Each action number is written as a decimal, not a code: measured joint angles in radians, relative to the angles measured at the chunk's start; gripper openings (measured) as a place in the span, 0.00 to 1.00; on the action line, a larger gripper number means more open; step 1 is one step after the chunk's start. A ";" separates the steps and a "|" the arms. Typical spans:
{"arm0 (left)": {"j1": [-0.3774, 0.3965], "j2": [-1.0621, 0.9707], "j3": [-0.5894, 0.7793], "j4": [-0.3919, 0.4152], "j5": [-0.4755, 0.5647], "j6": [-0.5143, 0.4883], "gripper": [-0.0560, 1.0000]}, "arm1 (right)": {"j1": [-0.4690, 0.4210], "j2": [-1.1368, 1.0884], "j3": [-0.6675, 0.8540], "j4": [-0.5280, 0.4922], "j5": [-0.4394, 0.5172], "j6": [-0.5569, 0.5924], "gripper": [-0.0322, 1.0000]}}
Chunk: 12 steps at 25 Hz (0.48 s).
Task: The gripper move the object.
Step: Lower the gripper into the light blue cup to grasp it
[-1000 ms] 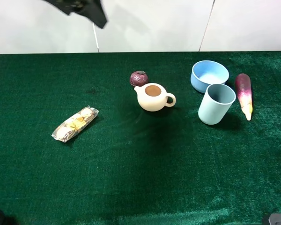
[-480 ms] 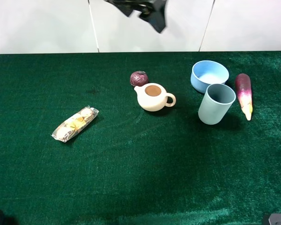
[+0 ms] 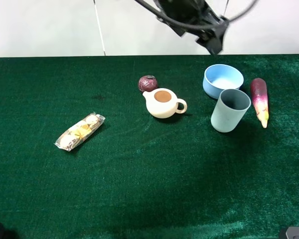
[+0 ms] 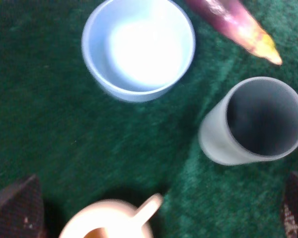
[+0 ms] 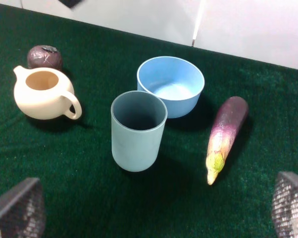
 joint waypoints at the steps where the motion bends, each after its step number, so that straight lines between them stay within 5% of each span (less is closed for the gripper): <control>1: -0.010 0.012 -0.007 -0.002 0.000 0.000 0.95 | 0.000 0.000 0.000 0.000 0.000 0.000 0.70; 12: -0.085 0.090 -0.052 -0.003 -0.024 -0.001 0.95 | 0.000 0.000 0.000 0.000 0.000 0.000 0.70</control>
